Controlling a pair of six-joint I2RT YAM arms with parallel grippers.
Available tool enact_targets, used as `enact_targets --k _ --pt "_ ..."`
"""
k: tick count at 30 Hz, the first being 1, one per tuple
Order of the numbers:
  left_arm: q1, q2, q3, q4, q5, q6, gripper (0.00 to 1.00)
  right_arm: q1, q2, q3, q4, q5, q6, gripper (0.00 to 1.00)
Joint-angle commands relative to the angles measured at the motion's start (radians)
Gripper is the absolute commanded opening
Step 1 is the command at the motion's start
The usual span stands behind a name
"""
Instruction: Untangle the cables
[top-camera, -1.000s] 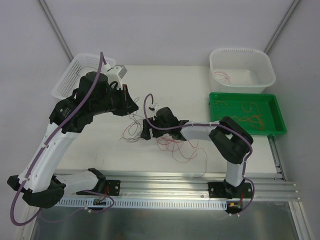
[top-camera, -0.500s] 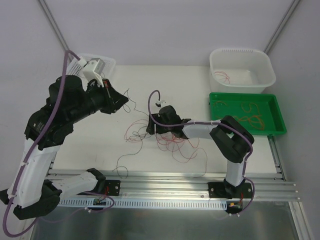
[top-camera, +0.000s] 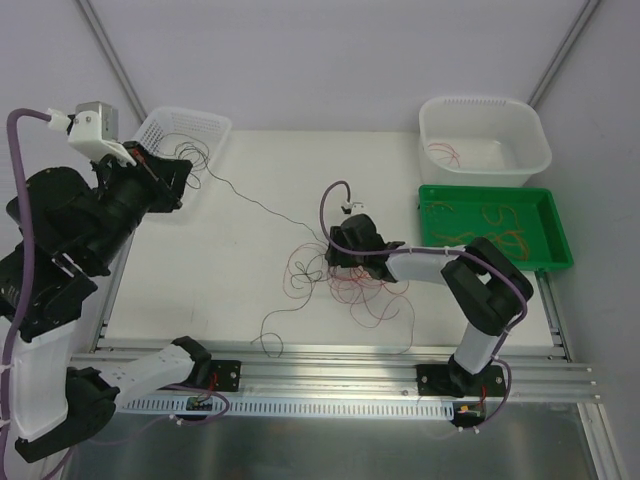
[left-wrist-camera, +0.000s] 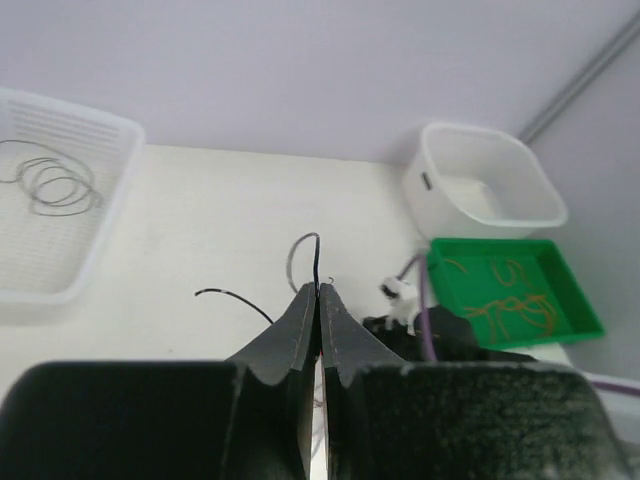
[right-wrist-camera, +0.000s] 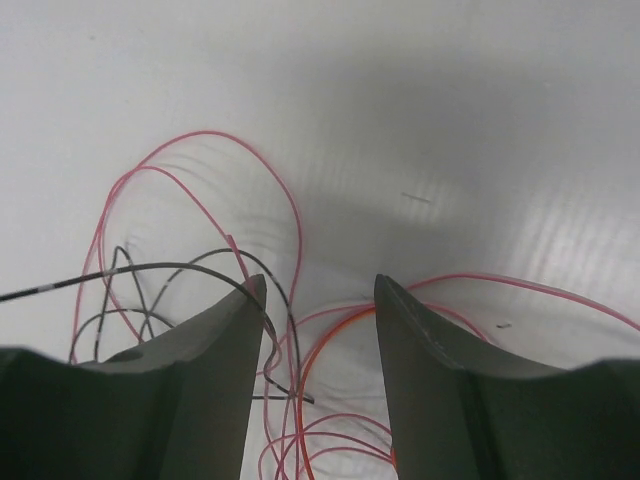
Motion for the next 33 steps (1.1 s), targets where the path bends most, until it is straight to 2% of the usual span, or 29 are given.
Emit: enact_targets --k 1,4,5,6,8,11,13,15,16,18,23,27,30,32,33 --pt "0.000 0.086 0.001 0.021 -0.209 0.101 0.00 -0.014 -0.057 -0.047 -0.128 0.080 -0.020 0.51" --pt "0.055 0.141 0.015 0.022 -0.315 0.151 0.00 -0.015 -0.089 -0.047 -0.184 0.108 -0.029 0.51" --pt "0.090 0.152 0.021 0.024 -0.307 0.153 0.00 -0.017 -0.095 -0.048 -0.194 0.114 -0.031 0.51" --pt "0.193 0.164 0.035 0.022 -0.251 0.150 0.00 -0.018 -0.102 -0.055 -0.196 0.112 -0.031 0.51" --pt "0.278 0.212 0.050 0.021 -0.227 0.148 0.00 -0.017 -0.122 -0.068 -0.205 0.114 -0.026 0.51" --pt "0.365 0.269 0.064 0.017 -0.204 0.150 0.00 -0.017 -0.151 -0.088 -0.205 0.108 -0.031 0.50" --pt "0.392 0.284 0.038 0.019 -0.130 0.121 0.00 -0.017 -0.183 -0.093 -0.205 0.091 -0.045 0.44" --pt "0.392 0.284 -0.032 0.022 -0.053 0.101 0.00 -0.018 -0.209 -0.091 -0.208 0.073 -0.075 0.37" --pt "0.392 0.281 -0.069 0.028 0.046 0.073 0.00 -0.018 -0.244 -0.088 -0.210 0.047 -0.086 0.35" --pt "0.392 0.258 -0.202 0.066 0.153 0.053 0.00 -0.015 -0.275 -0.061 -0.234 0.025 -0.106 0.28" --pt "0.370 0.180 -0.569 0.224 0.436 -0.016 0.00 0.014 -0.374 0.043 -0.369 -0.001 -0.199 0.21" --pt "0.323 0.140 -0.709 0.310 0.527 -0.030 0.01 0.026 -0.419 0.117 -0.424 -0.015 -0.250 0.01" --pt "0.314 0.137 -0.748 0.317 0.535 -0.023 0.01 0.029 -0.419 0.159 -0.452 -0.021 -0.269 0.02" --pt "0.313 0.132 -0.757 0.317 0.508 -0.010 0.01 0.028 -0.396 0.183 -0.470 -0.033 -0.276 0.15" --pt "0.313 0.128 -0.758 0.317 0.489 -0.007 0.02 0.028 -0.384 0.189 -0.472 -0.042 -0.270 0.17"
